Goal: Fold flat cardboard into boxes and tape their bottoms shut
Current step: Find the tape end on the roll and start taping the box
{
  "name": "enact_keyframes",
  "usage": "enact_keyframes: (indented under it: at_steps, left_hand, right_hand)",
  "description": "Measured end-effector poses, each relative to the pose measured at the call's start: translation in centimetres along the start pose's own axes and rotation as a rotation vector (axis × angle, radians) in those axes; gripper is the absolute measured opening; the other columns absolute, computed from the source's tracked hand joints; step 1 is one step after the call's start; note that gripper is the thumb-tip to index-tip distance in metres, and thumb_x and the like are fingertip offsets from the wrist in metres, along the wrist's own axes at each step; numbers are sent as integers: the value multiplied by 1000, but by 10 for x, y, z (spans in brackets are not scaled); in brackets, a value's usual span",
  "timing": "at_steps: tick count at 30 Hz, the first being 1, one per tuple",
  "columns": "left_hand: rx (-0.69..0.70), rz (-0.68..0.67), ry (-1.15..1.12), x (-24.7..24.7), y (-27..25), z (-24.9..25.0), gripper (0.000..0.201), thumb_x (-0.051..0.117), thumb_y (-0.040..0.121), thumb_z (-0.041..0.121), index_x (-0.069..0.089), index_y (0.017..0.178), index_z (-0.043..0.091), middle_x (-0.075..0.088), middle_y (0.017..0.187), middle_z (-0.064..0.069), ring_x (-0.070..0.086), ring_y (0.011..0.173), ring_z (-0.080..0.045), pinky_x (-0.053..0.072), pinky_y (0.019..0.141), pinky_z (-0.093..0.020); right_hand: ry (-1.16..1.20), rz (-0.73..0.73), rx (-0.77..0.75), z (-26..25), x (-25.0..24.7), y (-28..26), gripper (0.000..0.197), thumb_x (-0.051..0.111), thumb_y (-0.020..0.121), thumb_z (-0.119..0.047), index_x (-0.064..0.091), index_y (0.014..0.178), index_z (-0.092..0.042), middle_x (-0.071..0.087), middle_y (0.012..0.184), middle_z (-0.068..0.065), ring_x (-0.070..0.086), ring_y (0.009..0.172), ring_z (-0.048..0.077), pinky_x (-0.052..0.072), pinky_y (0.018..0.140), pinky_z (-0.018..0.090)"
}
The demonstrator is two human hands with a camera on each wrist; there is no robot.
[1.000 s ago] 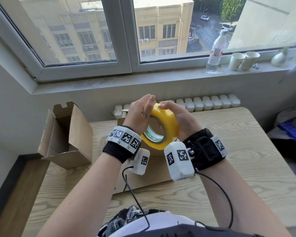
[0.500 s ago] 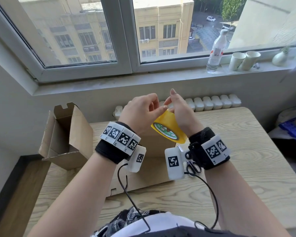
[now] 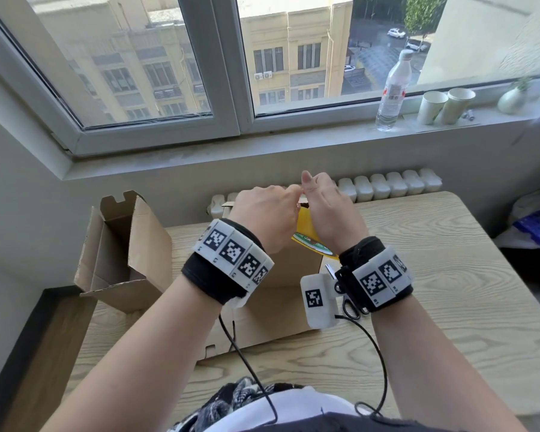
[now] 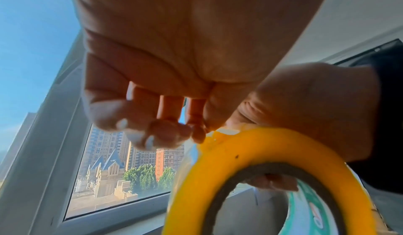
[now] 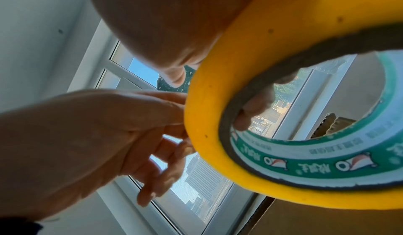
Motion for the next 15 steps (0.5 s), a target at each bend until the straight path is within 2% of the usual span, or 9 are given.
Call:
enact_keyframes:
  at_steps: [3,7,9,12,15]
  left_hand:
    - [22,-17,84,1,1,8,24,30,103,25,50,115,18,64,101,-5,63,90,-33,36,66,-35]
    - [-12,-55,47,0,6,10,28,30,102,24,54,115,17,64,102,-7,62,90,-32,36,67,-34]
    - [-41,-54,-28,-2,8,9,30,31,101,26,57,111,18,64,100,-7,61,91,-33,38,69,-34]
    - [-78,-26,-152,-1,9,7,27,36,97,28,60,99,17,57,86,-3,56,83,-31,39,69,-33]
    - [-97,17,-280,2,8,2,20,43,94,28,55,82,16,54,76,0,53,78,-29,36,65,-32]
  right_hand:
    - [-31,26,-12,1,0,0,45,23,101,-56,47,95,-18,64,95,5,56,94,30,43,79,43]
    - [-38,53,-25,3,-1,0,43,25,102,-54,47,95,-18,65,95,6,57,94,32,44,79,44]
    - [-34,59,-27,4,-2,0,42,26,102,-53,47,95,-18,65,92,5,56,91,31,42,75,42]
    - [-20,64,-28,5,-2,0,43,26,102,-53,47,94,-17,62,86,1,56,87,28,40,71,40]
    - [8,73,-14,6,-3,0,42,26,103,-52,45,90,-17,57,78,-3,54,83,26,39,70,40]
Point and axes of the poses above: each hand's wrist, its own y-axis towards the middle knuckle, its own x-axis out of the palm, z = x × y, the point moved 5 cm from there along y, towards the middle knuckle
